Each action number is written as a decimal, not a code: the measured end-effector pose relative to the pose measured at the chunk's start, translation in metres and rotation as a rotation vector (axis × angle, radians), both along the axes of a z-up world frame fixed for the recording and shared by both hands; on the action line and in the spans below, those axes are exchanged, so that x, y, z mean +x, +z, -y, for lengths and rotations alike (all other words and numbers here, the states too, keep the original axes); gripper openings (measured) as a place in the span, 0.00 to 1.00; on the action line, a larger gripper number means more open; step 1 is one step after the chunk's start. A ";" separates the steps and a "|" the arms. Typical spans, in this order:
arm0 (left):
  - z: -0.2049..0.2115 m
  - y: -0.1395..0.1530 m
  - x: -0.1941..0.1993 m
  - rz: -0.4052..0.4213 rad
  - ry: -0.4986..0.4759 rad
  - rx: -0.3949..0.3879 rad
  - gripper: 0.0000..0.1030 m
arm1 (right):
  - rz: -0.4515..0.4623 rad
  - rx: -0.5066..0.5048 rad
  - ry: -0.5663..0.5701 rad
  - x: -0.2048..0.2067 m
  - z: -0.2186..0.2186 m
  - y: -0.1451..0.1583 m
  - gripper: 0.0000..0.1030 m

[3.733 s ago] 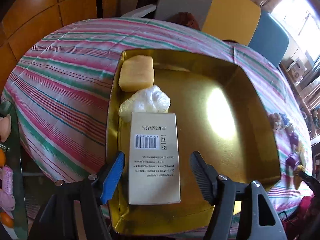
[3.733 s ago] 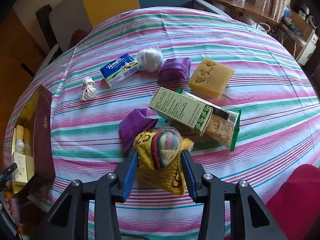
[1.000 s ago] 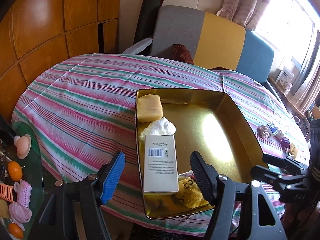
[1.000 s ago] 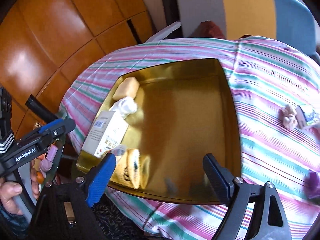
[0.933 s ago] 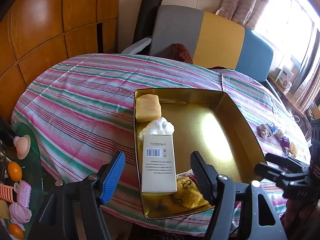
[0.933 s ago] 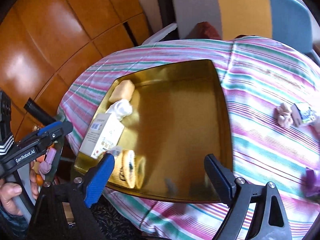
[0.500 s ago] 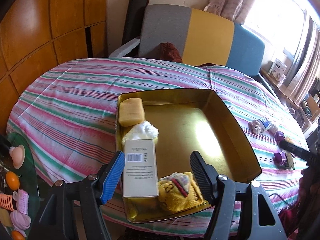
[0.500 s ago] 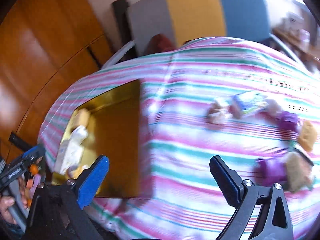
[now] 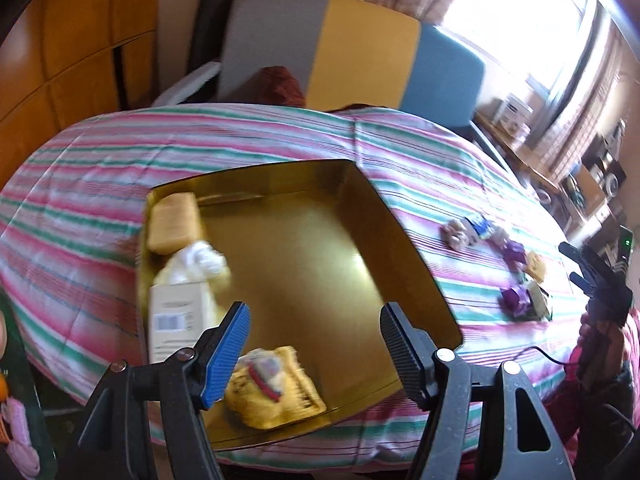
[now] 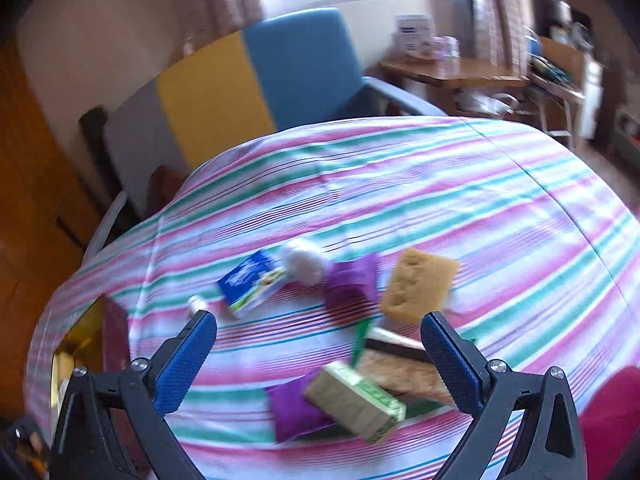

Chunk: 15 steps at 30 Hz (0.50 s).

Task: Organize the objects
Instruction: 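Withdraw both tools from the tray toward the remaining items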

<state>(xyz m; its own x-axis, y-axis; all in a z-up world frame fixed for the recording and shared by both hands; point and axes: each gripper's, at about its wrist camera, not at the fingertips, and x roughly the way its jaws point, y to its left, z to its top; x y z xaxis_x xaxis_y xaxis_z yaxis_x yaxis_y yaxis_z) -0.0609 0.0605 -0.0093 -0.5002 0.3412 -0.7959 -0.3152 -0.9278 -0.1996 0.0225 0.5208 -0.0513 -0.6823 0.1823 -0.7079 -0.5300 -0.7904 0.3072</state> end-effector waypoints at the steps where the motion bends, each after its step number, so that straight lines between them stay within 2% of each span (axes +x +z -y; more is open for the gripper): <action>1: -0.009 0.002 0.000 -0.001 -0.020 0.001 0.66 | -0.002 -0.034 -0.031 0.003 -0.008 -0.004 1.00; 3: -0.029 0.004 -0.001 0.003 -0.066 0.002 0.66 | -0.030 -0.110 -0.061 0.007 -0.019 -0.009 1.00; 11: -0.103 0.000 -0.005 0.055 -0.221 0.014 0.66 | -0.053 -0.171 -0.050 0.007 -0.021 -0.012 1.00; 15: -0.139 -0.005 -0.013 0.085 -0.282 0.015 0.60 | -0.060 -0.189 -0.046 0.009 -0.020 -0.014 1.00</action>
